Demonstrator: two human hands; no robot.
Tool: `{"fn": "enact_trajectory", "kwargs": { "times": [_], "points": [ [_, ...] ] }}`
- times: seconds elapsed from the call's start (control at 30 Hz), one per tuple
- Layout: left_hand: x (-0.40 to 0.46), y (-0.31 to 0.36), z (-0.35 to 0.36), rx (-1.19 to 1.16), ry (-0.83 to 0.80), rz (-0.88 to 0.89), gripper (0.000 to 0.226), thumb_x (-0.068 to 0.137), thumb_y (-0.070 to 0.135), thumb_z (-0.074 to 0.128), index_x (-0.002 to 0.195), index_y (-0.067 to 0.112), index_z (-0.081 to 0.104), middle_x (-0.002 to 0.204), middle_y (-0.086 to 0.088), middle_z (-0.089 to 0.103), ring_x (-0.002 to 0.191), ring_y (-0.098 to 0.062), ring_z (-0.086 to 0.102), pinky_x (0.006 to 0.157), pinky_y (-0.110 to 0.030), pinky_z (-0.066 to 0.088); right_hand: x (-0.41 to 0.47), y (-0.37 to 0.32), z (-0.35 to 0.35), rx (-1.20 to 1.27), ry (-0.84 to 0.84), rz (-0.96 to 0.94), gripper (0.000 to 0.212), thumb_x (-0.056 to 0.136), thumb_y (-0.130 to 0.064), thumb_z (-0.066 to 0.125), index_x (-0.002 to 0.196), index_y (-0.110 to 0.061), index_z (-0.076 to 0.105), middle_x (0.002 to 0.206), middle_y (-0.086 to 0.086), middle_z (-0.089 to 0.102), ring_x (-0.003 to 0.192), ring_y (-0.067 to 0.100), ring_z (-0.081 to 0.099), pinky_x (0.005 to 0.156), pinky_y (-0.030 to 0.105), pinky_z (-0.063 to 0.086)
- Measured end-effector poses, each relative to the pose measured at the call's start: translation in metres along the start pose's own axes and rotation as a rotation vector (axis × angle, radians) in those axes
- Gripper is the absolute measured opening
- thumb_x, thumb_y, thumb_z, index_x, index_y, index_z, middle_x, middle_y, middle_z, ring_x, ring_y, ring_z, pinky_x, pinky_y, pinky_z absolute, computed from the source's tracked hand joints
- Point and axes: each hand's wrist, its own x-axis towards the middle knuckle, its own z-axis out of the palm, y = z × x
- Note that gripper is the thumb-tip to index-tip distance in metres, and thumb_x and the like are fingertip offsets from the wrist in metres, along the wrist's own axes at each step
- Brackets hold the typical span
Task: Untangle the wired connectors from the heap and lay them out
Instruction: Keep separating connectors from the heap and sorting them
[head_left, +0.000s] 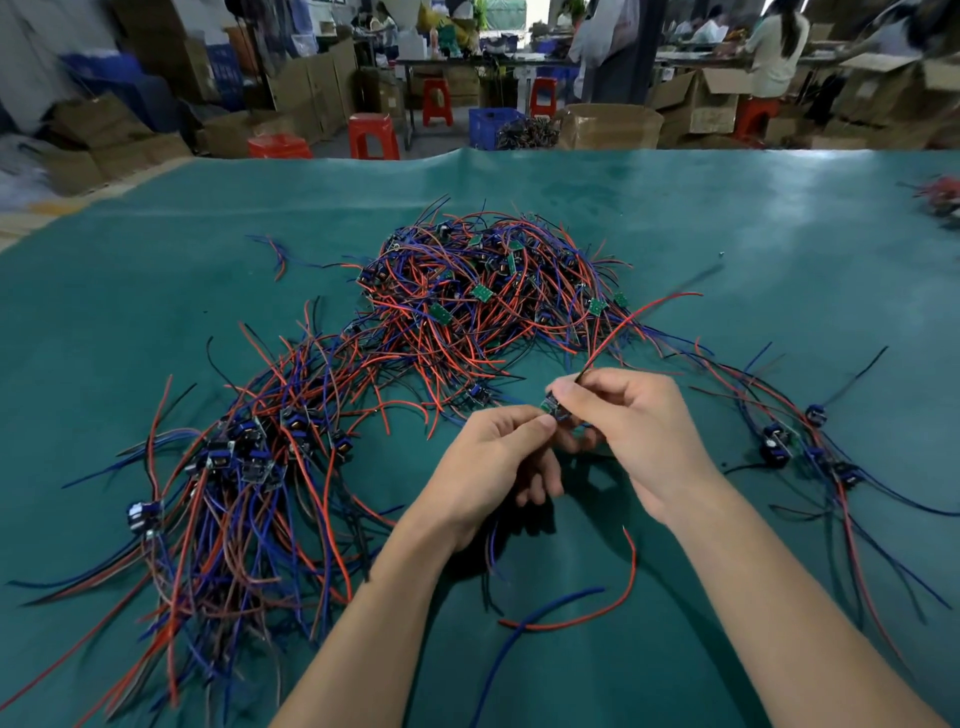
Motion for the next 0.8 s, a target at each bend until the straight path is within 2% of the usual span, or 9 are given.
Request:
{"fn": "enact_trajectory", "kwargs": {
  "times": [0.13, 0.3, 0.47, 0.6, 0.7, 0.8],
  "points": [
    [-0.001, 0.001, 0.001, 0.007, -0.037, -0.013, 0.034, 0.105, 0.015, 0.044, 0.079, 0.011, 0.066, 0.052, -0.007, 0.06, 0.041, -0.012, 0.046, 0.043, -0.02, 0.034, 0.004, -0.005, -0.009, 0.028, 0.117, -0.011, 0.013, 0.091, -0.012, 0.073, 0.079, -0.01, 0.078, 0.071, 0.003, 0.069, 0.062, 0.01, 0.058, 0.052, 0.02, 0.046],
    [-0.003, 0.003, 0.002, 0.029, -0.084, -0.002, 0.035, 0.104, 0.012, 0.042, 0.075, 0.012, 0.062, 0.054, -0.005, 0.062, 0.043, -0.011, 0.046, 0.043, -0.018, 0.036, 0.009, -0.01, -0.025, 0.13, 0.233, -0.005, 0.016, 0.093, -0.01, 0.071, 0.077, -0.007, 0.073, 0.066, 0.002, 0.065, 0.06, 0.012, 0.055, 0.053, 0.019, 0.046],
    [-0.004, 0.005, 0.003, 0.07, -0.101, -0.001, 0.036, 0.104, 0.011, 0.041, 0.075, 0.012, 0.062, 0.056, -0.003, 0.063, 0.046, -0.01, 0.048, 0.044, -0.017, 0.036, 0.011, -0.019, -0.043, 0.407, 0.41, 0.028, 0.017, 0.093, -0.009, 0.071, 0.076, -0.01, 0.067, 0.06, -0.003, 0.064, 0.055, 0.007, 0.056, 0.053, 0.017, 0.045],
    [-0.004, 0.005, 0.004, 0.089, -0.082, -0.003, 0.035, 0.103, 0.009, 0.041, 0.075, 0.011, 0.062, 0.058, -0.004, 0.064, 0.048, -0.011, 0.049, 0.045, -0.019, 0.036, 0.013, -0.024, -0.056, 0.603, 0.519, 0.06, 0.016, 0.094, -0.014, 0.071, 0.079, -0.015, 0.065, 0.069, -0.002, 0.066, 0.059, 0.008, 0.058, 0.056, 0.017, 0.047],
    [-0.004, 0.004, 0.003, 0.087, -0.043, -0.01, 0.035, 0.101, 0.007, 0.04, 0.075, 0.01, 0.062, 0.058, -0.006, 0.065, 0.049, -0.012, 0.05, 0.046, -0.02, 0.036, 0.012, -0.031, -0.07, 0.783, 0.566, 0.049, 0.011, 0.096, -0.02, 0.069, 0.087, -0.016, 0.063, 0.07, -0.004, 0.068, 0.059, 0.005, 0.057, 0.055, 0.016, 0.047],
    [-0.002, 0.003, 0.003, 0.056, 0.003, -0.011, 0.032, 0.102, 0.009, 0.041, 0.078, 0.009, 0.063, 0.061, -0.007, 0.066, 0.05, -0.012, 0.051, 0.046, -0.019, 0.037, 0.006, -0.041, -0.071, 0.713, 0.517, 0.021, 0.006, 0.095, -0.02, 0.068, 0.092, -0.015, 0.066, 0.076, -0.005, 0.07, 0.063, 0.005, 0.058, 0.057, 0.015, 0.045]
  ]
}}
